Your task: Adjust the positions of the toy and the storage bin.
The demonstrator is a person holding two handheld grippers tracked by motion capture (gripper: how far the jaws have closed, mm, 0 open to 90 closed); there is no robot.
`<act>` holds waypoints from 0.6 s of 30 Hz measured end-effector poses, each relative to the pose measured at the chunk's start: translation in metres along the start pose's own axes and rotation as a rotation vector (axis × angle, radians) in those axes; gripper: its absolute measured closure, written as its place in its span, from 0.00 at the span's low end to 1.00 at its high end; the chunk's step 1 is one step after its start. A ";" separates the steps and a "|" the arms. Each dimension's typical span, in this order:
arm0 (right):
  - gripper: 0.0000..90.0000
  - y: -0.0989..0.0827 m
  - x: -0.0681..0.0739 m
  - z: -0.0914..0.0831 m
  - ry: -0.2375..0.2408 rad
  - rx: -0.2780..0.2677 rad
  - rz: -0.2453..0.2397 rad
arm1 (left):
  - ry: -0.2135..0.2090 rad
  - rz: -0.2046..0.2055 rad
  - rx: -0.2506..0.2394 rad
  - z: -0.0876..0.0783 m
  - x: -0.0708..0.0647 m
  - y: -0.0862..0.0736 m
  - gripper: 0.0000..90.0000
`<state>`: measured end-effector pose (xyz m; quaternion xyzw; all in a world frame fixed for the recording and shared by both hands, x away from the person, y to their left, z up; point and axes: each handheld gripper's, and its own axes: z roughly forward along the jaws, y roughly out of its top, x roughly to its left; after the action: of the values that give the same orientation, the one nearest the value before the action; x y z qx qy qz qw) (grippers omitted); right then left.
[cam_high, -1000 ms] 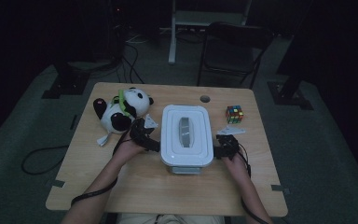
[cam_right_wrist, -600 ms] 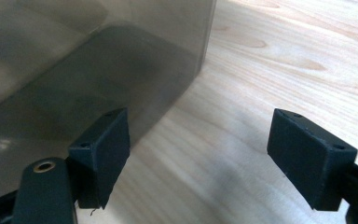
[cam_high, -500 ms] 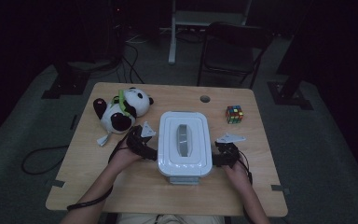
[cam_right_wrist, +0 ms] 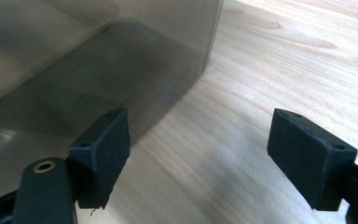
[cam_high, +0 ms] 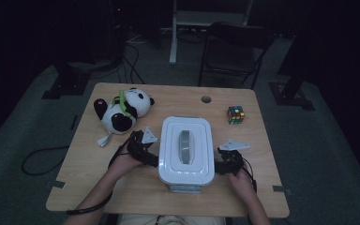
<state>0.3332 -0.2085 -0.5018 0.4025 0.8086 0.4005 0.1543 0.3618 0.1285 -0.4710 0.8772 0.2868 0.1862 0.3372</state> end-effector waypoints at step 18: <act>0.23 -0.007 0.003 -0.007 0.021 -0.014 0.029 | 0.007 0.002 -0.004 0.004 0.002 -0.003 0.01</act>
<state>0.3236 -0.2129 -0.5025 0.4091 0.8012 0.4127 0.1428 0.3636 0.1298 -0.4757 0.8762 0.2866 0.1901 0.3377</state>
